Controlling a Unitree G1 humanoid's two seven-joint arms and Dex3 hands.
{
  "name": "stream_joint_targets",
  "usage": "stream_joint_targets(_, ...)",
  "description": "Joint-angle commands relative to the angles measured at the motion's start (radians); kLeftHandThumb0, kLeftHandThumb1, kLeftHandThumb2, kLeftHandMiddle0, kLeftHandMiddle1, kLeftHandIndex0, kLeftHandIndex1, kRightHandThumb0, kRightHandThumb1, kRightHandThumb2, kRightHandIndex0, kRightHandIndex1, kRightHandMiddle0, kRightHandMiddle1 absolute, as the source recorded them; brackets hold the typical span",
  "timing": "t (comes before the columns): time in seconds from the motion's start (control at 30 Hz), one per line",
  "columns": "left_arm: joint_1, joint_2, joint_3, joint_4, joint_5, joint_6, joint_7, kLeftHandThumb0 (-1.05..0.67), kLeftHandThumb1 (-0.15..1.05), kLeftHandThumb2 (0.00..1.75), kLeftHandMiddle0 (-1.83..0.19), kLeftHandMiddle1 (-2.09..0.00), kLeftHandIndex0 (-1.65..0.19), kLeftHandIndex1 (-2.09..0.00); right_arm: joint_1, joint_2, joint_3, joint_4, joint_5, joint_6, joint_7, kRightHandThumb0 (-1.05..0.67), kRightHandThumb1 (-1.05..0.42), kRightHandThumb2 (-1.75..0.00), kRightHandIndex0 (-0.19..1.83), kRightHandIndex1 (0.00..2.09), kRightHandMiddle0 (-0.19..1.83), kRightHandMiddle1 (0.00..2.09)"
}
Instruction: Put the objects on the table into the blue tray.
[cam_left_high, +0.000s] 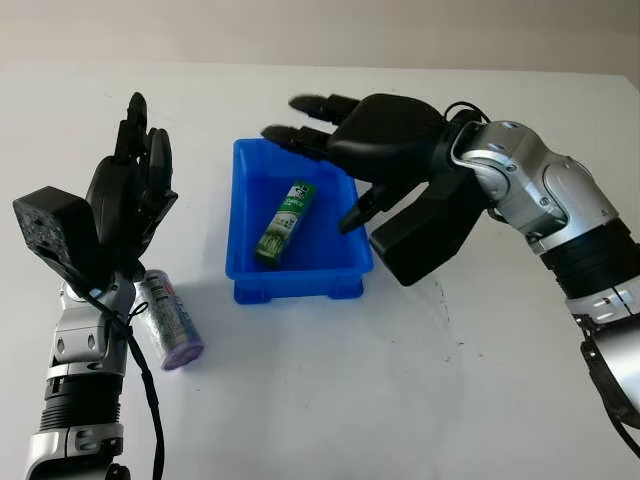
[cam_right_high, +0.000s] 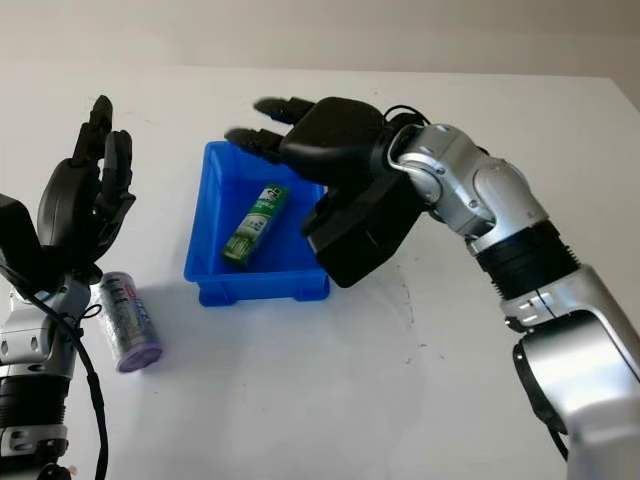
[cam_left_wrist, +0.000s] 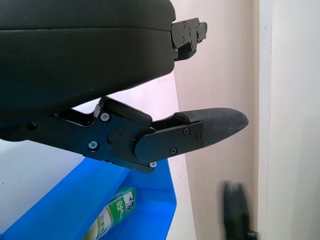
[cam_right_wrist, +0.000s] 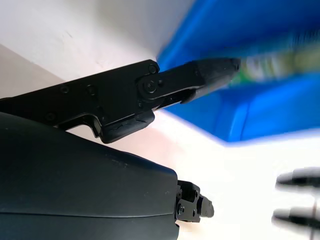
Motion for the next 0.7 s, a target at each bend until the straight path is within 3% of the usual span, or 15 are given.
stream_joint_targets(0.0, 0.001, 0.003, 0.002, -0.001, 0.006, -0.01, 0.001, -0.74, 1.05, 0.63, 0.16, -0.06, 0.17, -0.05, 0.027, 0.024, -0.055, 0.003, 0.049, 0.013, -0.05, -0.68, -1.05, -0.21, -0.19, 0.0, -0.19, 0.0)
stream_joint_targets(0.17, 0.001, 0.0, 0.005, 0.002, 0.001, -0.012, 0.001, -0.74, 1.05, 0.63, 0.15, -0.06, 0.16, -0.06, 0.067, 0.082, -0.172, 0.047, 0.206, 0.053, -0.14, -0.77, -1.05, -0.41, -0.19, 0.0, -0.19, 0.0)
stream_joint_targets(0.4, -0.001, 0.009, 0.013, 0.006, -0.009, -0.008, -0.011, -0.74, 1.05, 0.63, 0.16, -0.05, 0.16, -0.06, 0.194, 0.202, -0.373, 0.015, 0.545, 0.247, -0.141, -0.81, -1.05, -0.59, -0.19, 0.0, -0.19, 0.0)
stream_joint_targets(0.57, 0.0, 0.011, 0.017, 0.005, -0.008, -0.001, -0.014, -0.74, 1.05, 0.63, 0.15, -0.06, 0.15, -0.06, 0.311, 0.275, -0.443, -0.087, 0.655, 0.397, -0.175, -0.78, -1.05, -0.67, -0.19, 0.0, -0.19, 0.0)
stream_joint_targets(0.67, -0.006, 0.014, 0.017, 0.016, -0.006, -0.008, -0.022, -0.74, 1.05, 0.63, 0.15, -0.06, 0.15, -0.06, 0.374, 0.279, -0.454, -0.139, 0.688, 0.454, -0.159, -0.77, -1.05, -0.68, -0.19, 0.0, -0.19, 0.0)
